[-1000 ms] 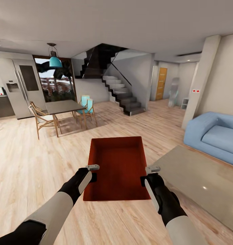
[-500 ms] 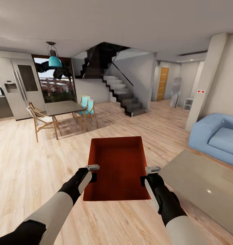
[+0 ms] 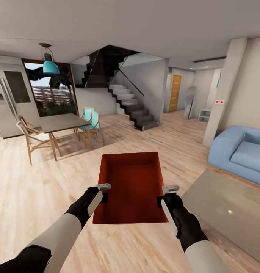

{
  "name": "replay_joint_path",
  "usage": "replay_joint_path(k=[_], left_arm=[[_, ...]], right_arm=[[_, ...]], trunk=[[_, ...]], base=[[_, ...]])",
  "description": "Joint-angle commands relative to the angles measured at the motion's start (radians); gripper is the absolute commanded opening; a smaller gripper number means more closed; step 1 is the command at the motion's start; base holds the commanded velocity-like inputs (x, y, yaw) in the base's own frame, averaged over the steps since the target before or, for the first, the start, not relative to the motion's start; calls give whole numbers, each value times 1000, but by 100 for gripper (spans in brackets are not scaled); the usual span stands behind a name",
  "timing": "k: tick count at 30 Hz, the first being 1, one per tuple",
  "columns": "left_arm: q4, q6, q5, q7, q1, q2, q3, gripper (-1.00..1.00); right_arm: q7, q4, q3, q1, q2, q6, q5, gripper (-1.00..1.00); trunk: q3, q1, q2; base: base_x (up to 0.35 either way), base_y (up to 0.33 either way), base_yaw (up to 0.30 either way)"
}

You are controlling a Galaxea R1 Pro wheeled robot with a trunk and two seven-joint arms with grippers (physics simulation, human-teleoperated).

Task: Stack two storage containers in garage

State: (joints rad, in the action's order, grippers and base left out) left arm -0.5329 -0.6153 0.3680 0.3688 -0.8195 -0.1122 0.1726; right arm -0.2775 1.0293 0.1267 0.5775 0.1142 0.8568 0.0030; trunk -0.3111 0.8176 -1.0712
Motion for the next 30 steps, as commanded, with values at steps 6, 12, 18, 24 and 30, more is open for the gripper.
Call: replay_joint_path(k=[6,12,18,24,30], left_arm=[[2,-44,-14,1,0,2,18,-100],[2,-43,-14,1,0,2,18,-100],[2,-44,-14,1,0,2,18,-100],[3,-43,-14,1,0,2,18,-100],[4,-44,-14,1,0,2,18,-100]], right_arm=[[14,55,5,1,-1,-12,-54,-100],[14,55,5,1,-1,-12,-54,-100],[15,55,5,1,-1,-12,-54,-100],[15,55,5,1,-1,-12,-54,-100],[15,55,5,1,-1,-12,-54,-100]], trunk=[[0,0,0],[0,0,0],[0,0,0],[0,0,0],[0,0,0]], base=[[302,213,-285],[293,220,-282],[291,222,-270],[291,222,-148],[291,223,-13]])
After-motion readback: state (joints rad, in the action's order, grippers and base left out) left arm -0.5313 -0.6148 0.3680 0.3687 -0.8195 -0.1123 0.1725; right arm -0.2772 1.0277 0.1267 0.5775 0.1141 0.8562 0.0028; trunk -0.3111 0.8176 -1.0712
